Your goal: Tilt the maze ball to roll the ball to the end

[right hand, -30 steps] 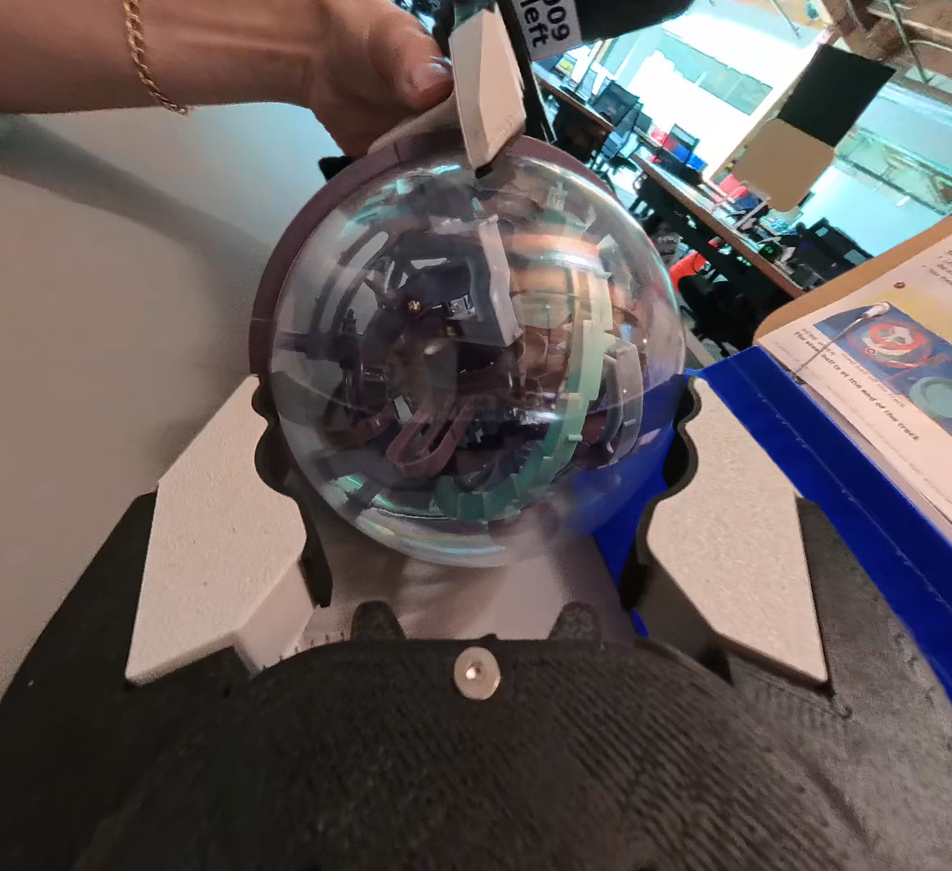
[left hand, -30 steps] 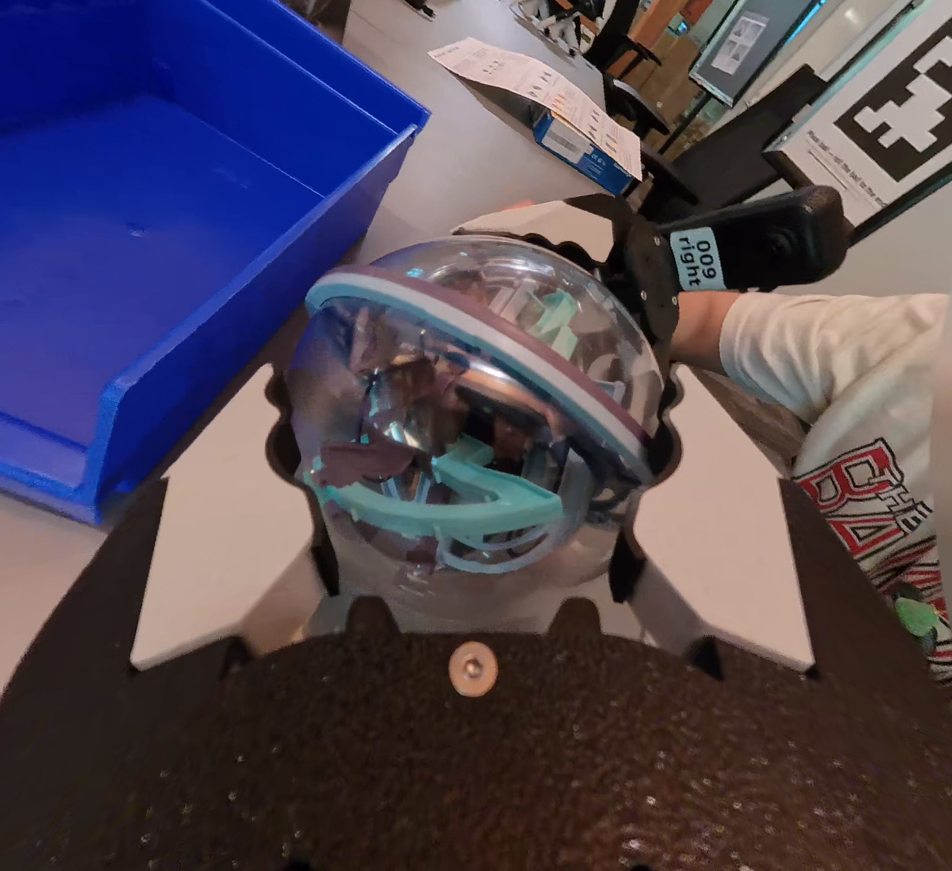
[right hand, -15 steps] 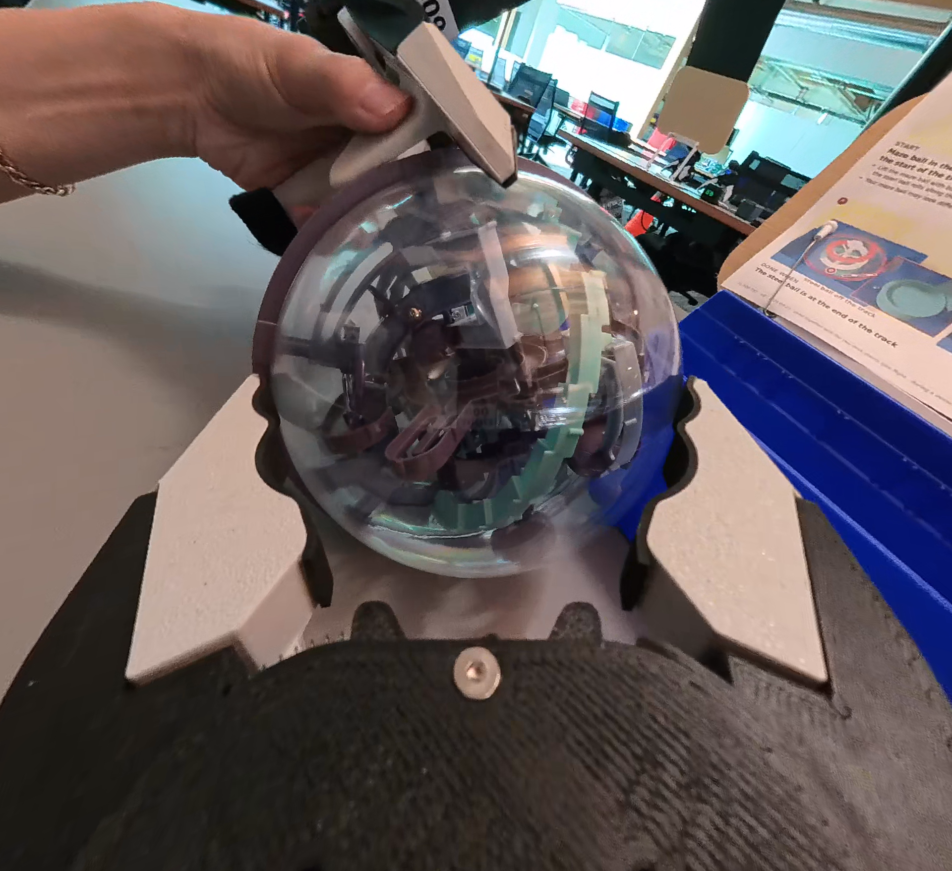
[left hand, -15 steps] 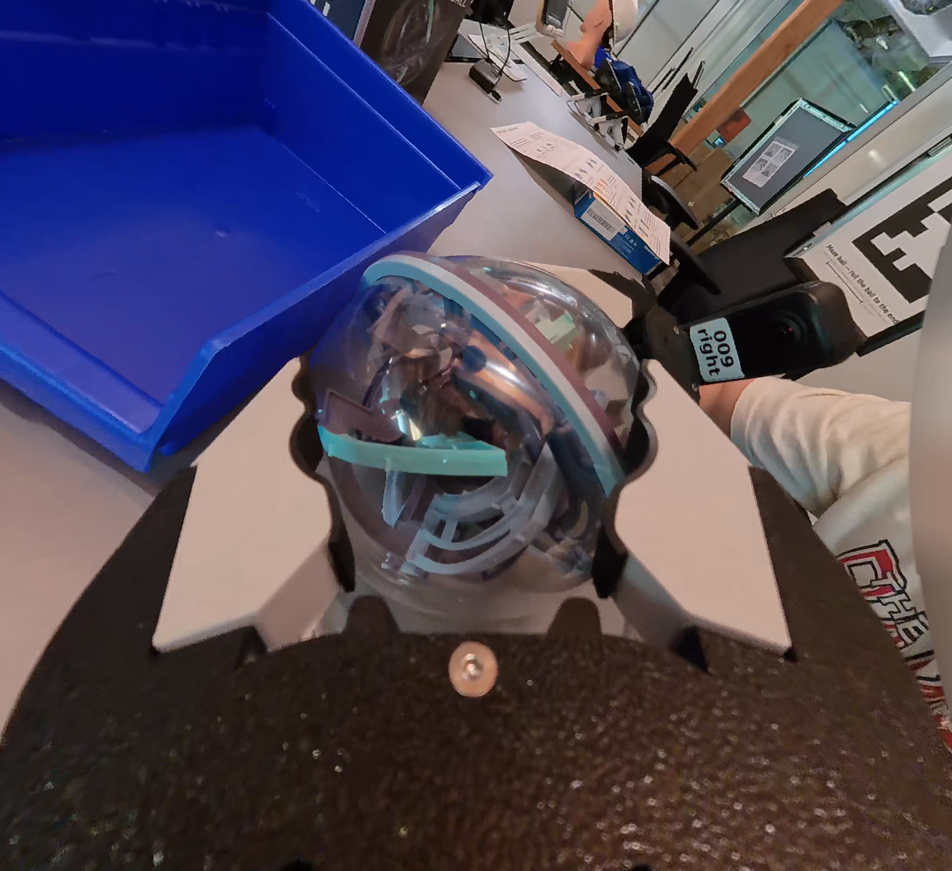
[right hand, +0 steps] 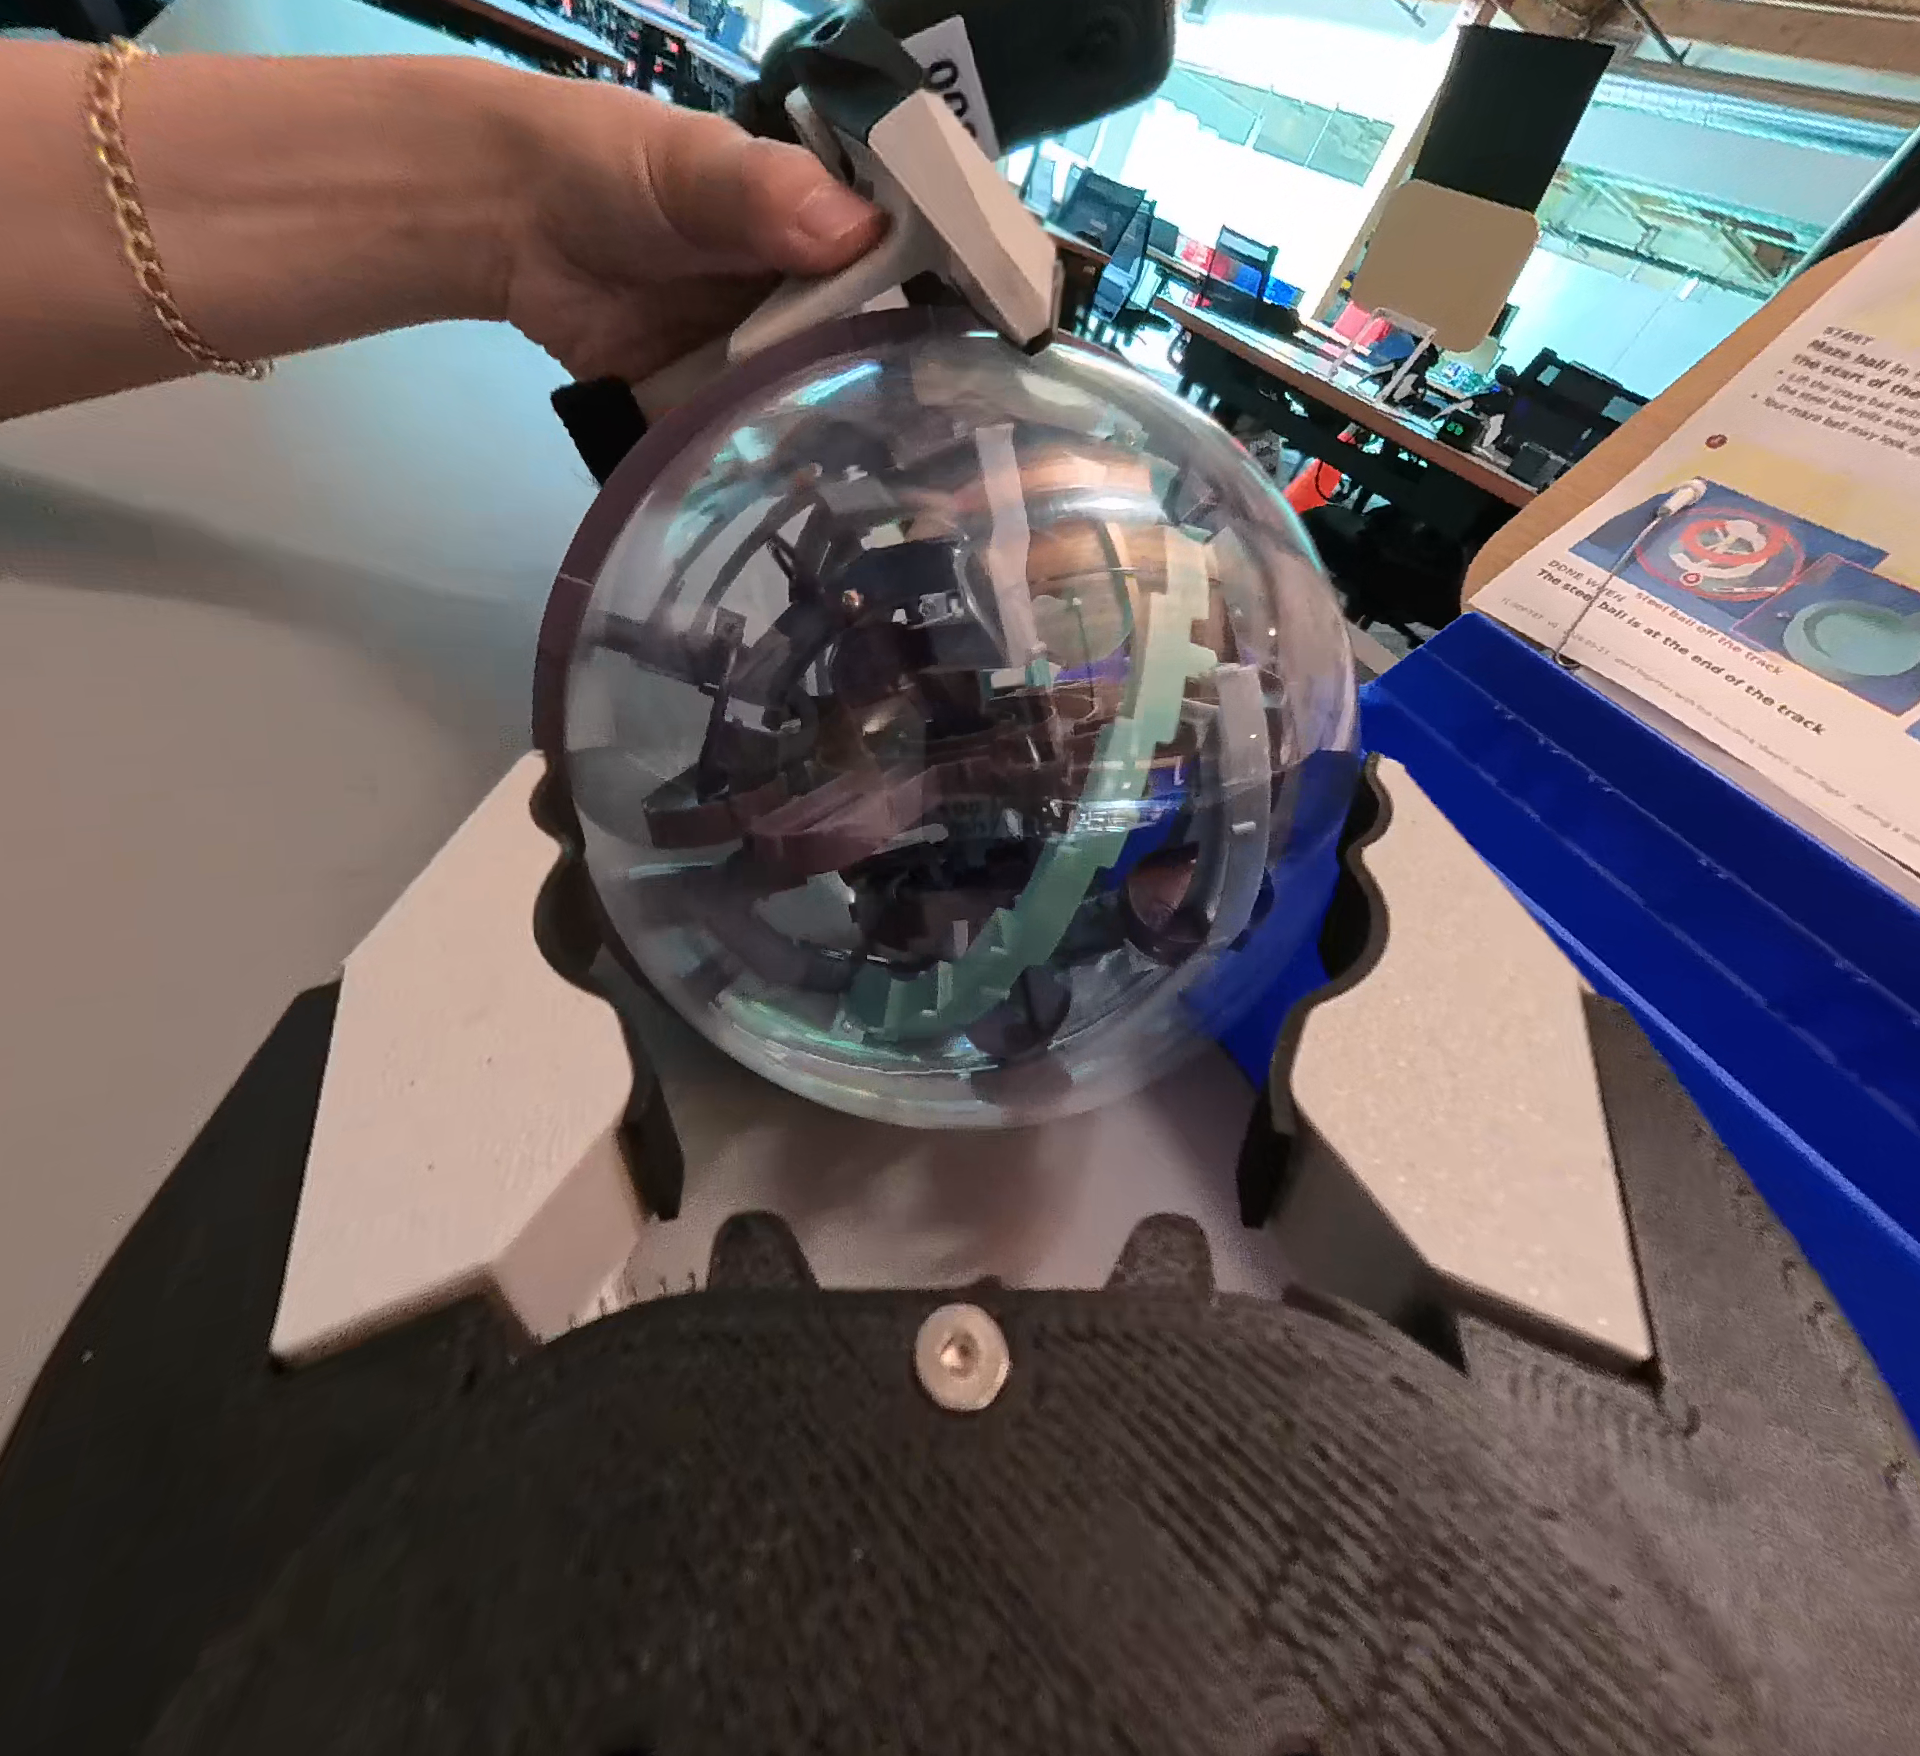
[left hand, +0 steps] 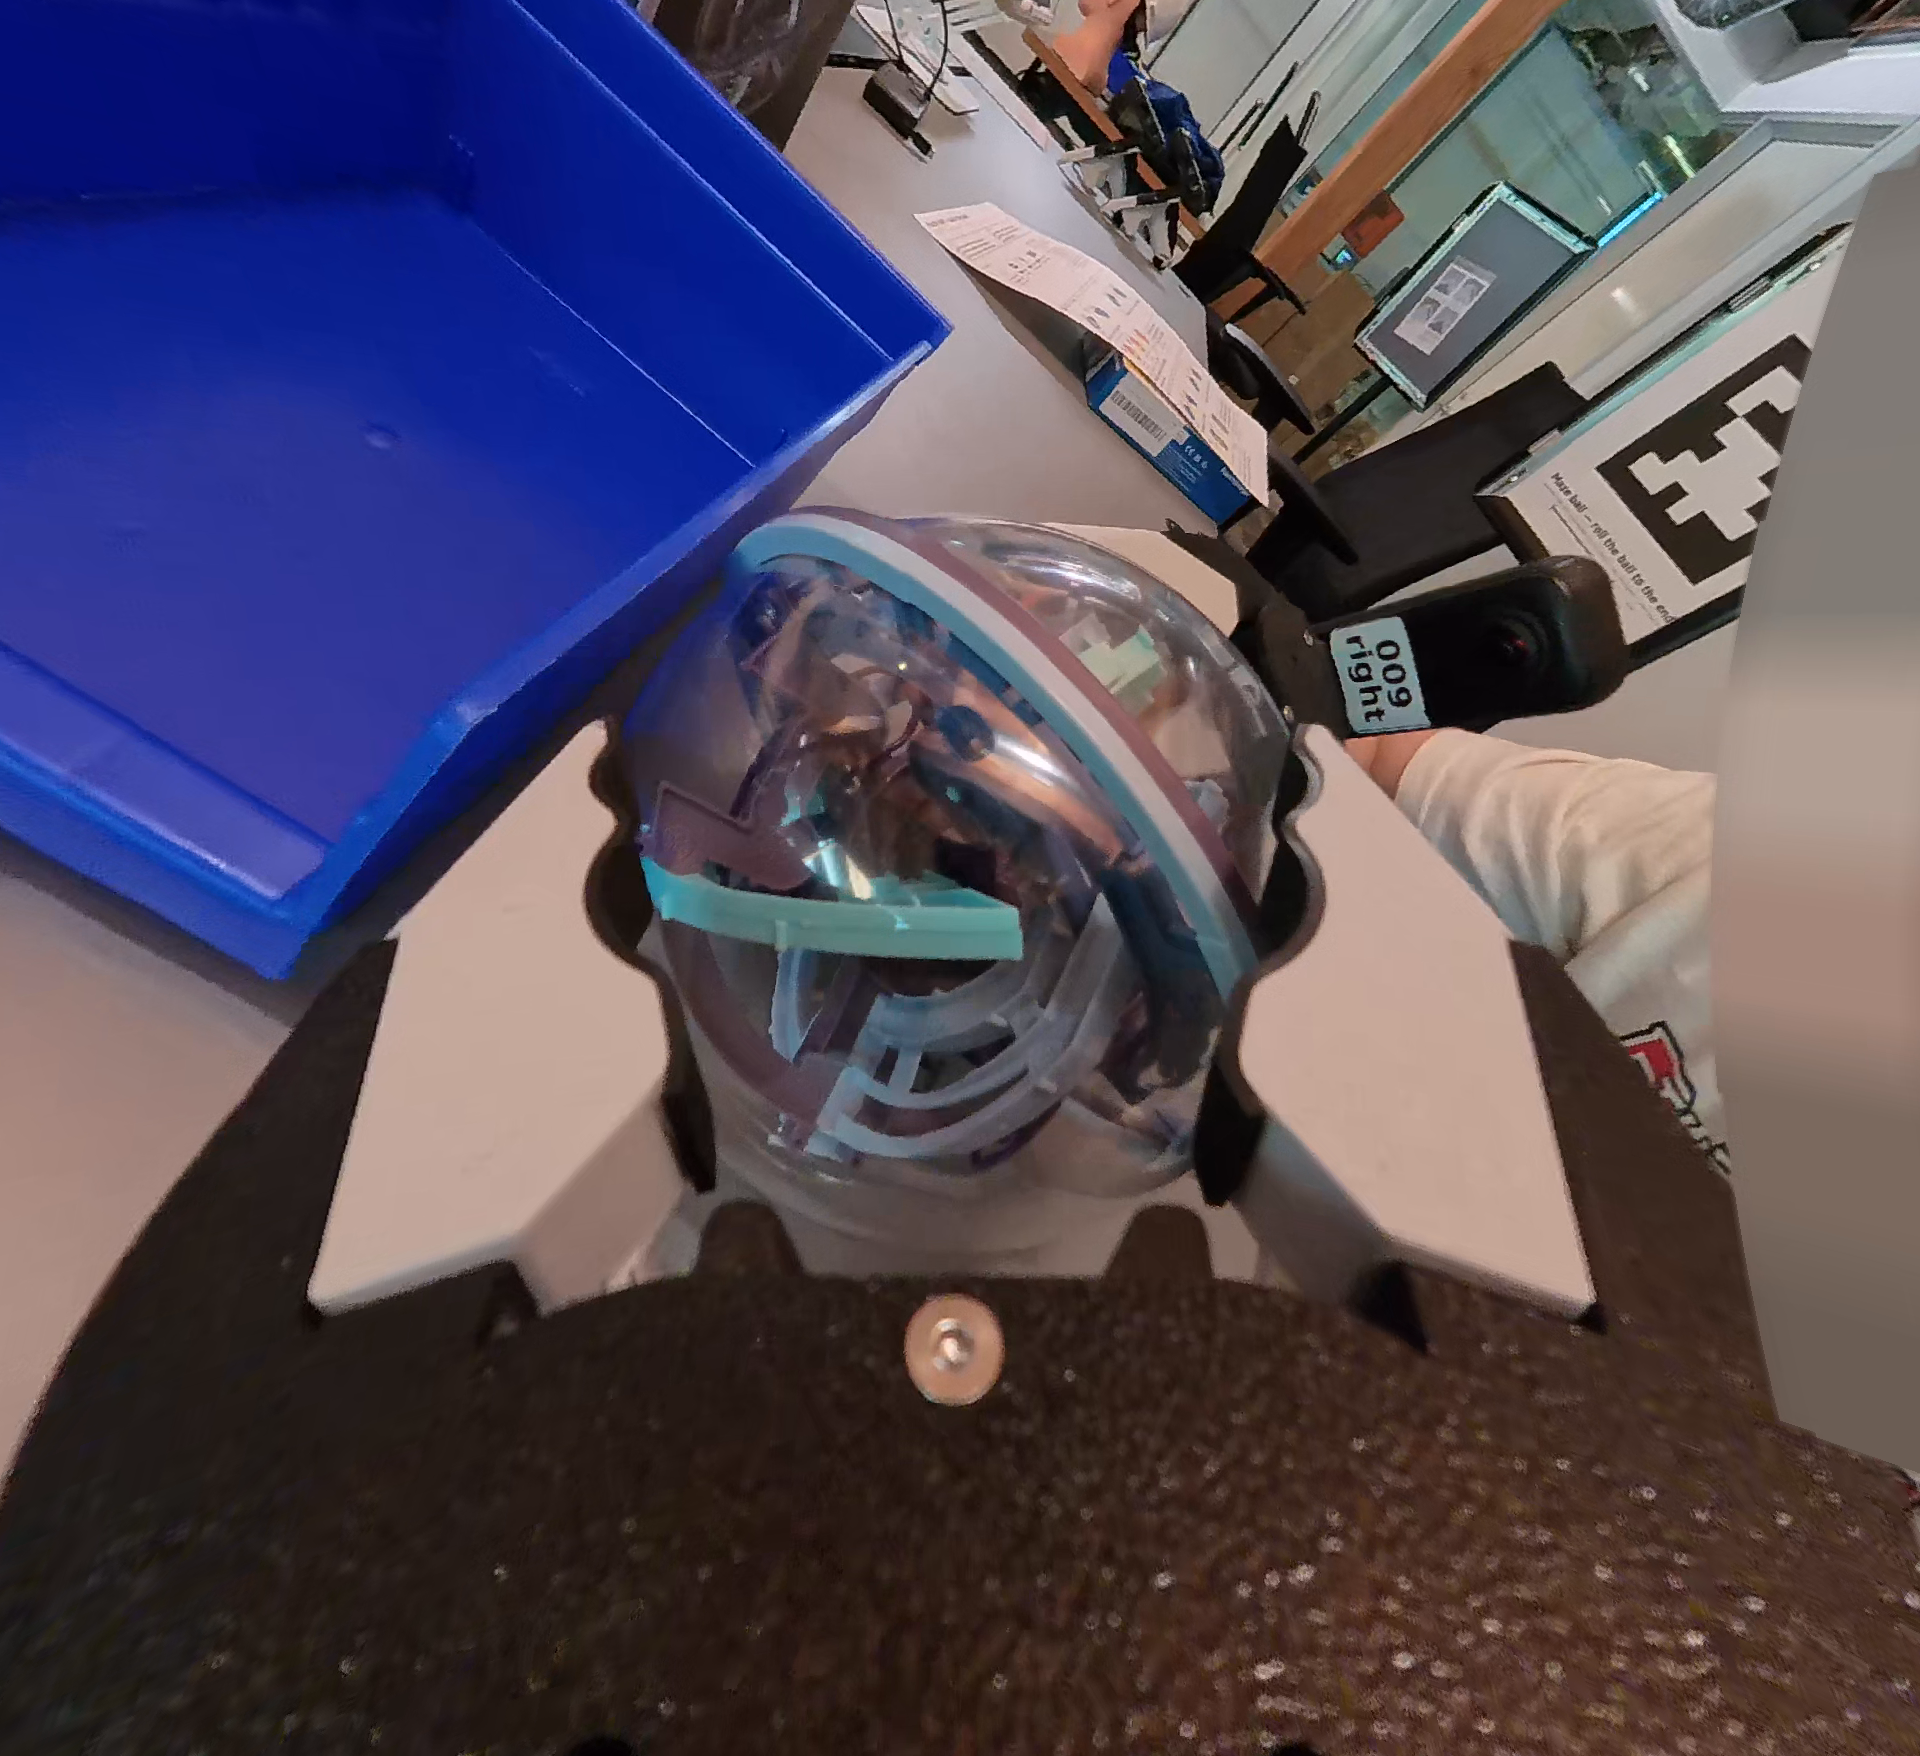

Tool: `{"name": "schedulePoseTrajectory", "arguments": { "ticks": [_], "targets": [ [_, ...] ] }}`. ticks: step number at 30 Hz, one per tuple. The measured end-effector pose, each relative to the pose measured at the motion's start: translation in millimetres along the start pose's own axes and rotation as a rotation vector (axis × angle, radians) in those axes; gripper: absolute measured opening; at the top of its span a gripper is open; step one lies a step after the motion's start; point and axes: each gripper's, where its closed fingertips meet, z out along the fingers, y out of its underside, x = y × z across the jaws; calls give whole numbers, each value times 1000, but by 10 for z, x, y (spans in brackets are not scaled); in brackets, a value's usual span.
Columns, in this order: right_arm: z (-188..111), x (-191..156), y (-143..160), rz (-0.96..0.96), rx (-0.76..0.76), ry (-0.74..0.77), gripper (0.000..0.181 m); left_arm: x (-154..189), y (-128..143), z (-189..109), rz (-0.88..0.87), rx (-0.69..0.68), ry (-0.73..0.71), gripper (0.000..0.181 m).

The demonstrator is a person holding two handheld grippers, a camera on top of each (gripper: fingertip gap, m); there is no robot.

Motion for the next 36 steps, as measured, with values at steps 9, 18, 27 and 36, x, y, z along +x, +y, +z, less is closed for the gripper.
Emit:
{"name": "schedulePoseTrajectory", "arguments": {
  "ticks": [9,18,27,36],
  "targets": [
    [14,20,8,26,15,-12,143,-48,-11,12,-86,11,32,118],
    [13,18,12,5,42,-26,143,-54,-12,2,-87,16,39,118],
    [55,-12,18,-120,76,-128,154,-9,3,55,-69,-42,64,116],
    [61,-14,2,-89,101,-67,157,-2,-10,88,-84,-49,77,114]
  ]
}}
